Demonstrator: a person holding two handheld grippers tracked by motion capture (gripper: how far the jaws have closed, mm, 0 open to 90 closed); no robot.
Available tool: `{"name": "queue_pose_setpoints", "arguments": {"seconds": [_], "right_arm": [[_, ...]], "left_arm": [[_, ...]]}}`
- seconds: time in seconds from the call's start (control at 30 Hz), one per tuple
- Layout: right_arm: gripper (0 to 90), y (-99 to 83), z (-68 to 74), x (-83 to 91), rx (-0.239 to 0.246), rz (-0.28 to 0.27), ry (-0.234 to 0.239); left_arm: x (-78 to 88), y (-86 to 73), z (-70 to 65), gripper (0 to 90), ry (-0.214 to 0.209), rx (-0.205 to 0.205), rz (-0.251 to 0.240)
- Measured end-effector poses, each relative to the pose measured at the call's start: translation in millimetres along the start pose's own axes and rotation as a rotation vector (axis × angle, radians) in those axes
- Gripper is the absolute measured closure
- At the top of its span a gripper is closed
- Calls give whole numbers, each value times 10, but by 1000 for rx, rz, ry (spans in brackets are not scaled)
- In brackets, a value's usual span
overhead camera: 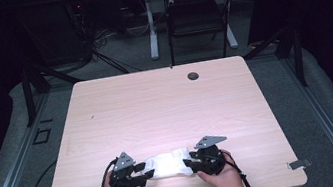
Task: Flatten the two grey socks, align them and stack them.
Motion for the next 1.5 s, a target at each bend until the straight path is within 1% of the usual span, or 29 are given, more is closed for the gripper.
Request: {"name": "queue_pose_setpoints", "arguments": {"seconds": [0.07,0.13,0.17,0.2,0.37,0.4,0.43,0.47,0.53,0.57,0.6,0.63,0.67,0.7,0.73,0.77,0.9,0.93,0.97,1.0,1.03,1.1,1.17,1.2,1.23,1.27,1.33,1.4,1.5], "right_arm": [[597,4,1,19,9,-5,0],[588,13,1,57,11,-26,-3],[580,23,-5,84,18,-36,-3],[564,37,-10,120,28,-45,-4],[545,45,-36,174,28,-68,-5],[545,45,-36,174,28,-68,-5],[543,44,-40,178,28,-68,-6],[539,44,-52,189,37,-67,-14],[534,46,-68,203,36,-73,-15],[528,48,-89,222,35,-74,-19],[528,48,-89,222,35,-74,-19],[522,49,-125,240,24,-80,-26],[522,49,-125,240,24,-80,-26],[519,47,-138,243,21,-84,-26],[514,43,-163,250,20,-84,-32],[512,40,-176,252,16,-82,-33],[510,1,-253,239,17,-66,-58],[510,-7,-266,234,16,-62,-61],[510,-17,-289,228,20,-55,-71],[510,-25,-308,225,13,-52,-77],[510,-38,-345,219,0,-56,-86],[511,-54,-387,217,-6,-59,-97],[511,-66,-408,212,-11,-60,-108],[513,-82,-429,203,-24,-62,-111],[514,-106,-465,196,-40,-58,-121],[514,-106,-465,196,-40,-58,-121],[515,-123,-482,182,-70,-65,-117],[514,-129,-495,174,-70,-66,-125],[514,-138,-528,172,-80,-62,-136]], "left_arm": [[28,5,-5,505,3,-7,-4],[62,9,-13,502,5,-5,-13],[76,11,-9,496,9,-12,-12],[100,10,-4,490,15,-3,-26],[150,10,43,471,28,-2,-39],[159,9,45,471,26,8,-41],[183,8,64,468,33,3,-41],[197,6,72,467,43,11,-48],[231,5,101,463,39,13,-53],[267,2,133,463,45,21,-58],[267,2,133,462,45,21,-58],[300,-4,170,461,55,30,-68],[300,-4,170,461,55,30,-68],[318,-8,191,461,59,44,-75],[332,-10,209,460,62,44,-74],[346,-14,231,459,67,55,-80],[373,-31,315,459,86,71,-82],[371,-37,335,460,95,79,-89],[380,-42,357,459,97,79,-82],[382,-45,372,459,100,85,-83],[385,-49,391,460,109,83,-82],[396,-61,440,460,118,97,-81],[396,-68,454,460,121,103,-83],[395,-71,459,460,124,106,-80],[384,-78,466,459,133,96,-73],[384,-78,466,460,133,96,-73],[369,-81,458,459,136,84,-65],[352,-82,447,459,142,72,-57],[341,-84,447,459,137,71,-54]]}}
Point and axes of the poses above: each handheld gripper's, and its own axes: x roughly backward along the jaws, y roughly out of its top, z roughly to its left, the point moved 2 cm from there along -x, roughly forward along the jaws, and after that the axes turned 9 degrees about -y, right-handed, at the moved point
